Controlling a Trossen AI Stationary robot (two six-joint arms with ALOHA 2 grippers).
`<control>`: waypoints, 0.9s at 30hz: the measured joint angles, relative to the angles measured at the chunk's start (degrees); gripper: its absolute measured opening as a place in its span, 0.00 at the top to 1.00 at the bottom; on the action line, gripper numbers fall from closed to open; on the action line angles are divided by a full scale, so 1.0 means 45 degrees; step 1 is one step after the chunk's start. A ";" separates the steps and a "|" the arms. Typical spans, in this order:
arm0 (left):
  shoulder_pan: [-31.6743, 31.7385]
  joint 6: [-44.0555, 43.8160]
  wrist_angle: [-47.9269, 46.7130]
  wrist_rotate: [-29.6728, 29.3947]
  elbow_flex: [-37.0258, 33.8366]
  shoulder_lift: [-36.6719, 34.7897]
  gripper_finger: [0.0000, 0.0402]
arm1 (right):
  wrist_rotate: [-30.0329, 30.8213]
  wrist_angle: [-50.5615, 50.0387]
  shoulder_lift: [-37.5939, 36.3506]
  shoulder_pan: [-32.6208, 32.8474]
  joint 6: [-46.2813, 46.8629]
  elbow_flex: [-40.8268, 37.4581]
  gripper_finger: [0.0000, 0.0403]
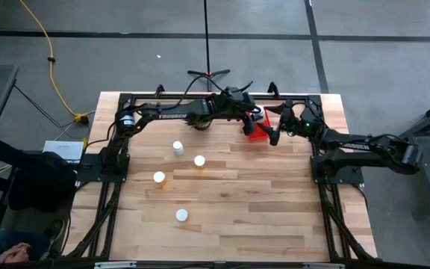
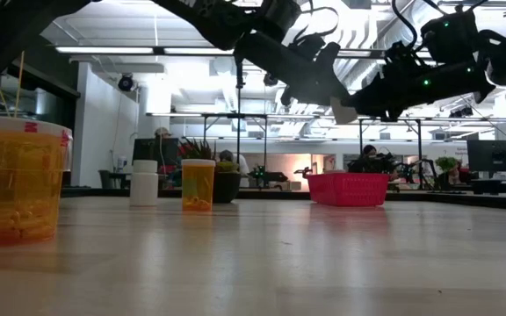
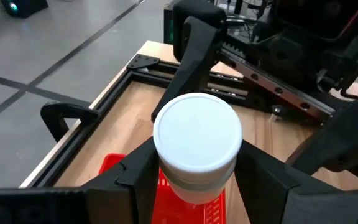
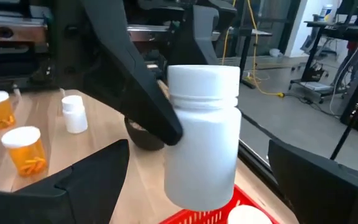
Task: Pick and place pill bottles into a basket
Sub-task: Put the top white pill bottle into the bin
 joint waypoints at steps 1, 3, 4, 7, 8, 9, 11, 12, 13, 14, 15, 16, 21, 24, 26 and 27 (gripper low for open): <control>0.0003 -0.0002 0.0022 0.0002 0.0000 0.0008 0.46 | 0.0123 -0.0015 0.0000 0.0063 -0.0026 0.0000 0.07; 0.0005 -0.0002 0.0200 0.0053 0.0000 0.0005 0.46 | 0.0470 0.0073 0.0004 0.0231 0.0020 0.0000 0.08; 0.0005 -0.0002 0.0258 0.0108 0.0000 0.0005 0.46 | 0.0681 0.0104 0.0005 0.0319 0.0038 0.0000 0.08; 0.0005 -0.0056 0.0242 0.0227 0.0000 0.0009 0.46 | 0.1596 -0.0037 0.0001 0.0598 -0.0268 0.0000 0.10; 0.0024 -0.0056 0.0248 0.0238 0.0000 0.0006 0.46 | 0.2040 -0.0146 0.0003 0.0683 -0.0345 0.0000 0.12; 0.0029 -0.0058 0.0257 0.0240 0.0000 0.0005 0.46 | 0.2434 -0.0228 0.0002 0.0758 -0.0366 0.0000 0.13; 0.0029 -0.0070 0.0312 0.0228 0.0000 0.0005 0.46 | 0.2863 -0.0191 0.0005 0.0882 -0.0329 0.0000 0.15; 0.0034 -0.0075 0.0290 0.0243 0.0000 0.0009 0.46 | 0.2918 -0.0090 0.0005 0.0940 -0.0237 0.0000 0.17; 0.0034 -0.0081 0.0299 0.0235 0.0000 0.0005 0.46 | 0.2937 0.0077 0.0005 0.0992 -0.0095 0.0000 0.18; 0.0034 -0.0099 0.0270 0.0240 0.0000 0.0005 0.46 | 0.2942 0.0205 0.0001 0.1077 0.0033 0.0000 0.19; 0.0029 -0.0145 0.0232 0.0240 0.0000 0.0009 0.46 | 0.2939 0.0272 0.0000 0.1172 0.0098 0.0000 0.20; 0.0029 -0.0226 0.0232 0.0240 0.0000 0.0009 0.46 | 0.2928 0.0260 0.0000 0.1263 0.0111 0.0000 0.21; 0.0024 -0.0294 0.0333 0.0294 0.0000 0.0008 0.46 | 0.2810 0.0269 0.0201 0.1609 -0.0362 0.0000 0.23; 0.0030 -0.0298 0.0449 0.0606 0.0000 0.0009 0.46 | 0.2899 0.0591 0.0444 0.1668 -0.0233 0.0000 0.23; 0.0034 -0.0303 0.0411 0.0677 0.0000 0.0009 0.46 | 0.2866 0.0746 0.0568 0.1668 0.0031 0.0000 0.23; 0.0029 -0.0303 0.0406 0.0682 0.0000 0.0009 0.46 | 0.2816 0.0748 0.0597 0.1668 0.0107 0.0000 0.24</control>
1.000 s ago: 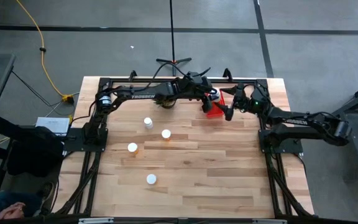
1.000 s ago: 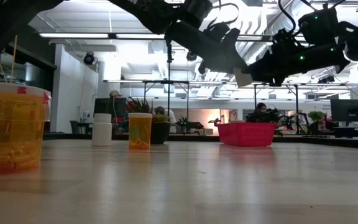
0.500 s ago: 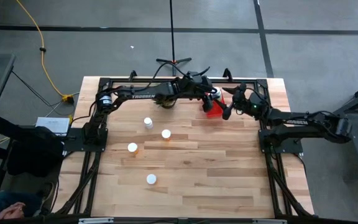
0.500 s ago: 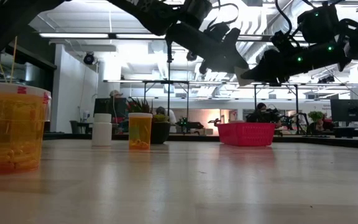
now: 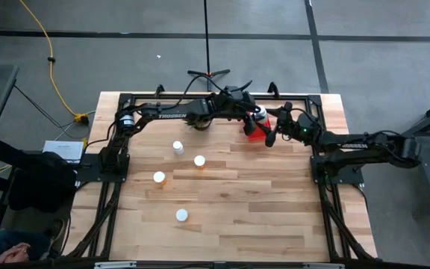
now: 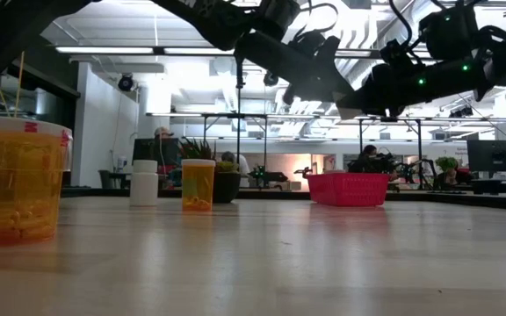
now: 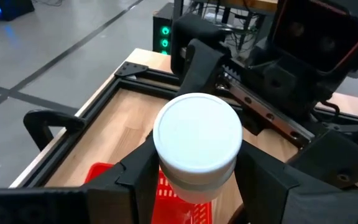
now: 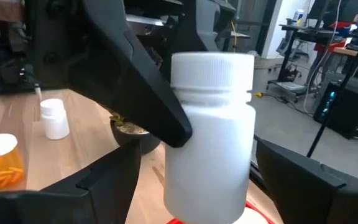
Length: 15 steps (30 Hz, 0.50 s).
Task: Pick and place pill bottles into a basket
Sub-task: Put the top white pill bottle into the bin
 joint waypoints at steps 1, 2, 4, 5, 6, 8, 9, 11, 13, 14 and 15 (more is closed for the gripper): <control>0.0000 0.0000 0.0014 0.0008 0.0000 0.0000 0.46 | 0.0000 -0.0018 0.0005 0.0000 0.0093 0.0000 0.24; 0.0000 -0.0001 0.0028 0.0012 0.0000 0.0000 0.46 | 0.0005 -0.0008 0.0005 0.0000 0.0160 0.0000 0.25; 0.0000 -0.0005 0.0023 0.0021 0.0000 0.0000 0.46 | 0.0005 0.0062 0.0005 0.0000 0.0173 0.0000 0.26; 0.0000 -0.0019 0.0014 0.0024 0.0000 0.0000 0.46 | 0.0044 0.0091 0.0005 0.0000 0.0175 0.0000 0.28; 0.0000 -0.0029 0.0012 0.0024 0.0000 0.0000 0.46 | 0.0146 0.0101 0.0005 0.0000 0.0175 0.0000 0.29; 0.0000 -0.0029 0.0020 0.0024 0.0000 0.0000 0.46 | 0.0360 0.0096 0.0005 0.0000 0.0180 0.0000 0.32; 0.0000 -0.0029 0.0014 0.0024 0.0000 0.0000 0.46 | 0.0486 0.0094 0.0005 0.0000 0.0180 0.0000 0.34; 0.0000 -0.0029 0.0011 0.0021 0.0000 0.0000 0.46 | 0.0491 0.0094 0.0005 0.0000 0.0180 0.0000 0.38; 0.0000 -0.0029 0.0022 0.0019 0.0000 0.0000 0.46 | 0.0476 0.0094 0.0005 0.0000 0.0191 0.0000 0.42; 0.0000 -0.0027 0.0020 0.0019 0.0000 0.0000 0.46 | 0.0465 0.0092 0.0005 0.0002 0.0237 0.0000 0.45; 0.0000 -0.0024 0.0022 0.0018 0.0000 0.0000 0.46 | 0.0444 0.0088 0.0005 0.0005 0.0284 0.0000 0.47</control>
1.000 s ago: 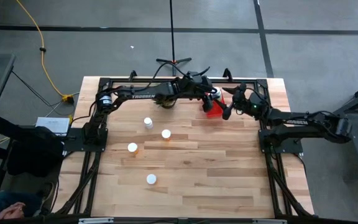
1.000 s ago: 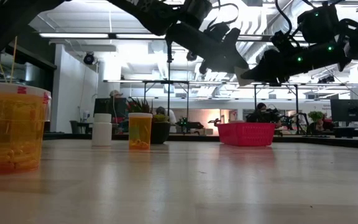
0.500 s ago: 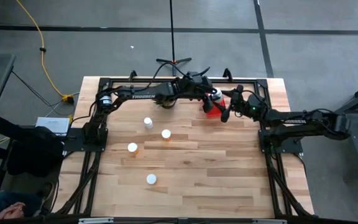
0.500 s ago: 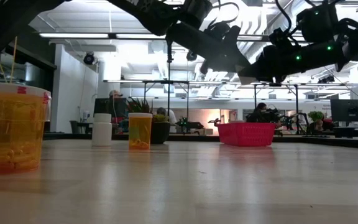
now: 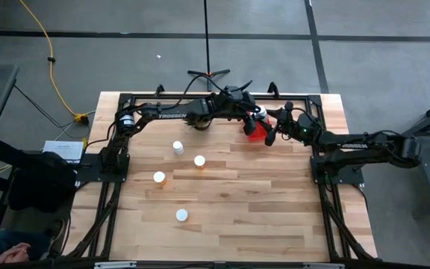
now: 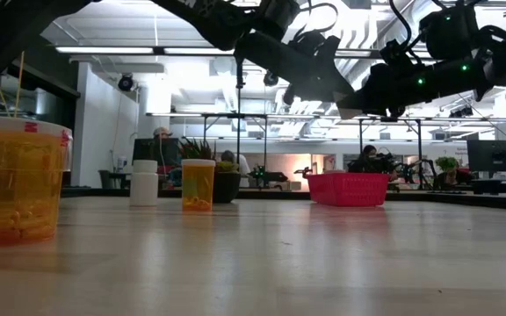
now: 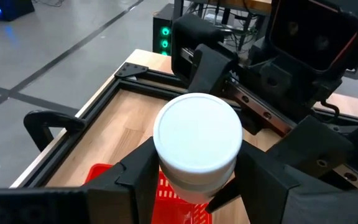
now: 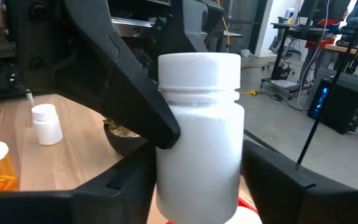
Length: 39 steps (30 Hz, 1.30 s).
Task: Pick and place pill bottles into a basket
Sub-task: Put the top white pill bottle into the bin
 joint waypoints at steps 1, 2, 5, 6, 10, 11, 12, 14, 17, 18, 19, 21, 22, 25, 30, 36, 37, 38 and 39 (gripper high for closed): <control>0.0000 0.0000 0.0005 -0.0003 0.0000 0.0000 0.46 | -0.0018 0.0001 0.0000 0.0000 0.0047 0.0000 0.49; 0.0005 -0.0007 0.0013 0.0003 0.0000 0.0000 0.46 | -0.0019 0.0001 0.0000 0.0000 0.0100 0.0000 0.52; 0.0005 -0.0283 -0.0010 0.0110 0.0000 0.0000 0.45 | -0.0065 -0.0042 0.0000 0.0000 0.0452 0.0000 0.58; 0.0010 -0.0301 -0.0017 0.0138 0.0000 0.0000 0.44 | -0.0065 -0.0052 0.0000 0.0000 0.0582 0.0000 0.60; 0.0008 -0.0301 -0.0045 0.0158 0.0000 0.0000 0.35 | 0.0002 -0.0148 0.0000 -0.0003 0.0668 0.0000 0.62; 0.0010 -0.0301 -0.0045 0.0171 0.0000 0.0000 0.32 | 0.0036 -0.0192 0.0000 -0.0018 0.0669 0.0000 0.62; 0.0010 -0.0306 -0.0050 0.0177 0.0000 0.0000 0.29 | 0.0119 -0.0246 0.0000 -0.0028 0.0709 0.0000 0.61; 0.0010 -0.0306 -0.0098 0.0177 0.0000 0.0000 0.25 | 0.0474 -0.0432 0.0000 -0.0029 0.1034 0.0000 0.61; 0.0015 -0.0345 -0.0252 0.0177 0.0000 -0.0007 0.19 | 0.0930 -0.0739 -0.0005 -0.0044 0.1228 0.0000 0.62; 0.0015 -0.0348 -0.0390 0.0189 0.0000 -0.0048 0.18 | 0.0930 -0.0824 -0.0005 -0.0044 0.1232 0.0000 0.62; 0.0014 -0.0357 -0.0638 0.0210 -0.0005 -0.0111 0.17 | 0.0930 -0.0952 -0.0005 -0.0044 0.1237 0.0000 0.62; 0.0010 -0.0332 -0.0872 0.0007 0.0004 -0.0181 0.16 | 0.0886 -0.1229 -0.0005 -0.0037 0.1247 0.0000 0.62; 0.0011 -0.0335 -0.1129 -0.0025 0.0006 -0.0248 0.15 | 0.0841 -0.1452 -0.0005 -0.0037 0.1245 0.0000 0.62; 0.0099 -0.0345 -0.1757 -0.0143 0.0007 -0.0419 0.15 | 0.0799 -0.1814 0.0203 -0.0039 0.1422 -0.0005 0.62; 0.0280 -0.0350 -0.2323 -0.0338 0.0005 -0.0616 0.15 | 0.0684 -0.0526 0.1478 -0.0041 0.2097 -0.0024 0.63; 0.0364 -0.0355 -0.3058 -0.0389 0.0010 -0.0784 0.15 | 0.0575 0.1483 0.3364 -0.0027 0.2721 -0.0024 0.63; 0.0359 -0.0353 -0.3265 -0.0394 0.0010 -0.0794 0.15 | 0.0547 0.1729 0.3608 -0.0024 0.2771 -0.0024 0.63; 0.0364 -0.0355 -0.3509 -0.0409 0.0008 -0.0814 0.15 | 0.0525 0.1962 0.3829 -0.0020 0.2802 -0.0024 0.63; 0.0364 -0.0354 -0.3841 -0.0427 -0.0001 -0.0843 0.15 | 0.0495 0.2131 0.4009 -0.0019 0.2807 -0.0024 0.63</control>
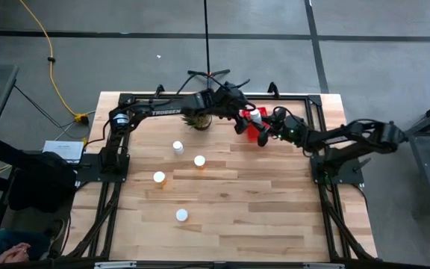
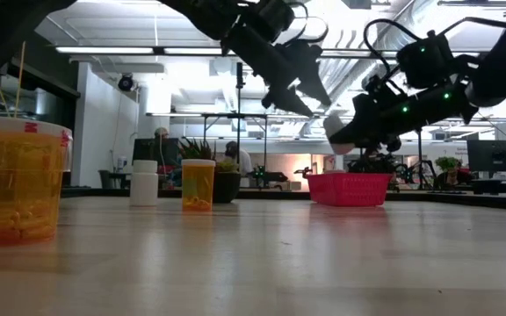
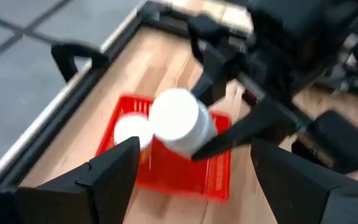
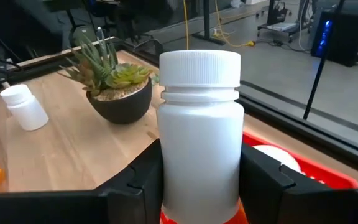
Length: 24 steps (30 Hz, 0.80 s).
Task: Pick and place pill bottles into a basket
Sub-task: Put the top white pill bottle into the bin
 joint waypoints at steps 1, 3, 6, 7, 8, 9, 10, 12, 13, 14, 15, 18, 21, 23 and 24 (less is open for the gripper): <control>0.0000 0.0014 -0.0162 -0.0004 -0.0004 -0.0027 0.15 | -0.0040 0.0235 0.0166 0.0000 -0.0004 0.0000 0.63; 0.0000 0.0019 -0.0389 -0.0009 0.0005 -0.0082 0.15 | -0.0191 0.0455 0.0346 0.0004 -0.0021 0.0000 0.63; 0.0061 0.0017 -0.1103 -0.0016 0.0001 -0.0191 0.15 | -0.0451 0.0400 0.0689 0.0181 -0.0134 0.0000 0.63; 0.0063 0.0023 -0.1157 -0.0048 0.0001 -0.0202 0.15 | -0.0477 0.0368 0.0786 0.0303 -0.0257 0.0000 0.63; 0.0064 0.0024 -0.1224 -0.0053 0.0006 -0.0212 0.15 | -0.0424 0.0346 0.0857 0.0417 -0.0413 0.0000 0.63; 0.0073 0.0033 -0.1295 -0.0053 0.0001 -0.0216 0.15 | -0.0261 0.0318 0.0938 0.0519 -0.0546 0.0000 0.63; 0.0082 0.0037 -0.1323 -0.0057 0.0006 -0.0216 0.15 | -0.0044 0.0278 0.1021 0.0573 -0.0665 0.0000 0.63; 0.0140 0.0051 -0.1462 -0.0057 0.0001 -0.0290 0.15 | 0.0170 0.0199 0.1096 0.0581 -0.0785 0.0000 0.63; 0.0141 0.0053 -0.1459 -0.0057 0.0001 -0.0338 0.15 | 0.0173 0.0218 0.1094 0.0573 -0.0800 0.0000 0.63; 0.0141 0.0053 -0.1357 -0.0057 0.0007 -0.0369 0.15 | 0.0169 0.0210 0.1087 0.0578 -0.0825 0.0000 0.63; 0.0141 0.0057 -0.1332 -0.0057 0.0011 -0.0386 0.15 | 0.0159 0.0102 0.1086 0.0583 -0.0913 0.0000 0.63; 0.0146 0.0061 -0.1460 -0.0057 0.0006 -0.0376 0.15 | 0.0144 -0.0462 0.1091 0.0583 -0.1017 0.0000 0.63; 0.0146 0.0111 -0.1373 -0.0057 0.0006 -0.0381 0.15 | 0.0044 -0.0468 0.1091 0.0583 -0.1189 0.0000 0.63; 0.0141 0.0149 -0.1426 -0.0043 0.0006 -0.0381 0.15 | -0.0011 -0.0473 0.1091 0.0574 -0.1365 0.0000 0.63; 0.0141 0.0155 -0.1427 -0.0043 0.0006 -0.0381 0.15 | 0.0048 -0.0473 0.1091 0.0573 -0.1448 0.0000 0.63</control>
